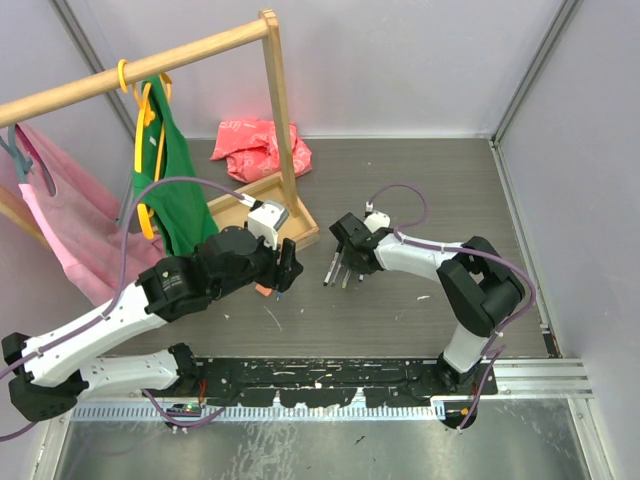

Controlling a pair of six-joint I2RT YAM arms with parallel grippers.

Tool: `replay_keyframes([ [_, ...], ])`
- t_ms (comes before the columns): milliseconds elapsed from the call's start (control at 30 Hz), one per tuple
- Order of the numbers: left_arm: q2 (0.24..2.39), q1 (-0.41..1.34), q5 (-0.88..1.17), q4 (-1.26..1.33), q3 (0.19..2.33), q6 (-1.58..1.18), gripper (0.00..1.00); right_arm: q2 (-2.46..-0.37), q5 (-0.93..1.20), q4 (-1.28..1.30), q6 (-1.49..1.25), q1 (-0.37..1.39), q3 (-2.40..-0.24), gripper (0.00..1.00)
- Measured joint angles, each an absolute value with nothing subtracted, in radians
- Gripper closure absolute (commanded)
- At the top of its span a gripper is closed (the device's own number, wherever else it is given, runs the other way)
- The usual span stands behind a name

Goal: Insert the pens into the pen caps
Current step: Place the pen at the center of the board.

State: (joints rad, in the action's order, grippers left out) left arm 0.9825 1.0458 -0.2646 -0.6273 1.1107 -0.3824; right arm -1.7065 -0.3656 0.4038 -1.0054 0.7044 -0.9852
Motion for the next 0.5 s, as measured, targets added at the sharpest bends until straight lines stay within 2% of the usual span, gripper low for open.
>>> replay_keyframes([
  [267, 0.989, 1.046, -0.262, -0.627, 1.111, -0.382, 0.41, -1.713, -0.364, 0.404, -1.006, 0.704, -0.980, 0.74],
  [500, 0.993, 1.046, -0.257, -0.627, 1.111, -0.381, 0.40, -1.713, -0.360, 0.392, -1.006, 0.702, -0.978, 0.68],
])
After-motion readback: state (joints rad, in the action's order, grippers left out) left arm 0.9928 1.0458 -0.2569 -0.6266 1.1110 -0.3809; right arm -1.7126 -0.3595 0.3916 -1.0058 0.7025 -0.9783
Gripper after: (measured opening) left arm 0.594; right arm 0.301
